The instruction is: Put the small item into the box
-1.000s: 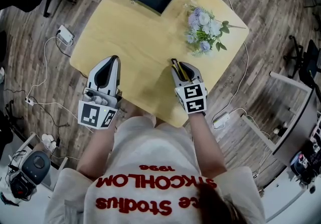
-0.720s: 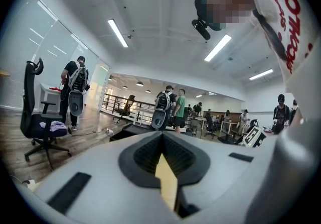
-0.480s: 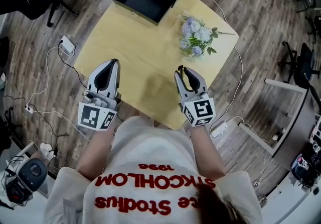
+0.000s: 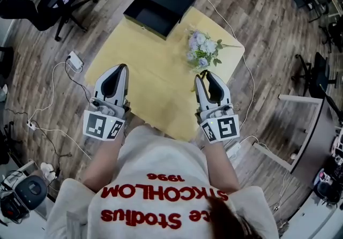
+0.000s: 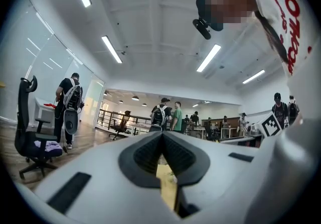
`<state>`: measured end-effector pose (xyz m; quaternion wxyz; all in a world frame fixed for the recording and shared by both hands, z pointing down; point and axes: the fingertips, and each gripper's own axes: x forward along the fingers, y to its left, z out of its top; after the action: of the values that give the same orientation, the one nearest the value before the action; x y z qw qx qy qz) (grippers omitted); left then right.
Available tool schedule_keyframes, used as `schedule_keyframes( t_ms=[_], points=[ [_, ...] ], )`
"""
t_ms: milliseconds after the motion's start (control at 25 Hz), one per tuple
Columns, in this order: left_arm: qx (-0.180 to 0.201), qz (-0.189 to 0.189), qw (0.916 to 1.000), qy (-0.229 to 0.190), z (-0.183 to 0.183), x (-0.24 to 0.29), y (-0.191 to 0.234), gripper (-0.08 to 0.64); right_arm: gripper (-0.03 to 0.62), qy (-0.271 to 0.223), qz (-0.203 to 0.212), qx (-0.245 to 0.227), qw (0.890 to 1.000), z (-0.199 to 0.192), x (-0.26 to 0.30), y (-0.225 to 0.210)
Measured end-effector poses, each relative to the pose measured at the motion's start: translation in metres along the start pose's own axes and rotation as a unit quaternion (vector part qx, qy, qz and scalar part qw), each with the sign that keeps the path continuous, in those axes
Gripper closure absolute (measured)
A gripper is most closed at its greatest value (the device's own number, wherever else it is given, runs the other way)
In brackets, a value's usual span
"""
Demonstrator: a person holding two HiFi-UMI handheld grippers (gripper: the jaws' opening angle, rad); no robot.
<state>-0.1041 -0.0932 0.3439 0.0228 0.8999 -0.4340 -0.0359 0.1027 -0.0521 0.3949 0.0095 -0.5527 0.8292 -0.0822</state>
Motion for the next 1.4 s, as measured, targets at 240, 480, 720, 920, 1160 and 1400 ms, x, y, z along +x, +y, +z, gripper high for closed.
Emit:
schedule_keyframes(
  t_ms=[240,480,720,920,1160,1400],
  points=[
    [0.014,-0.007,0.9995,-0.028,0.030,-0.002,-0.002,0.558,0.476,-0.057,-0.022,-0.030,0.998,0.056,-0.021,0.003],
    [0.036,-0.014,0.9979,-0.053,0.056,-0.003,-0.013,0.558,0.476,-0.098,-0.043,-0.079,0.991,0.097,-0.047,0.001],
    [0.042,-0.019,0.9969,-0.063,0.067,-0.011,-0.010,0.558,0.476,-0.127,-0.055,-0.089,0.986,0.122,-0.058,0.006],
    [0.043,-0.023,0.9966,-0.067,0.071,-0.008,-0.016,0.558,0.476,-0.128,-0.055,-0.096,0.986,0.128,-0.064,0.006],
    [0.043,-0.022,0.9967,-0.066,0.069,-0.003,-0.021,0.558,0.476,-0.127,-0.055,-0.094,0.986,0.129,-0.066,-0.002],
    [0.042,-0.010,0.9972,-0.061,0.067,-0.008,-0.013,0.558,0.476,-0.121,-0.043,-0.088,0.988,0.128,-0.058,0.003]
  ],
)
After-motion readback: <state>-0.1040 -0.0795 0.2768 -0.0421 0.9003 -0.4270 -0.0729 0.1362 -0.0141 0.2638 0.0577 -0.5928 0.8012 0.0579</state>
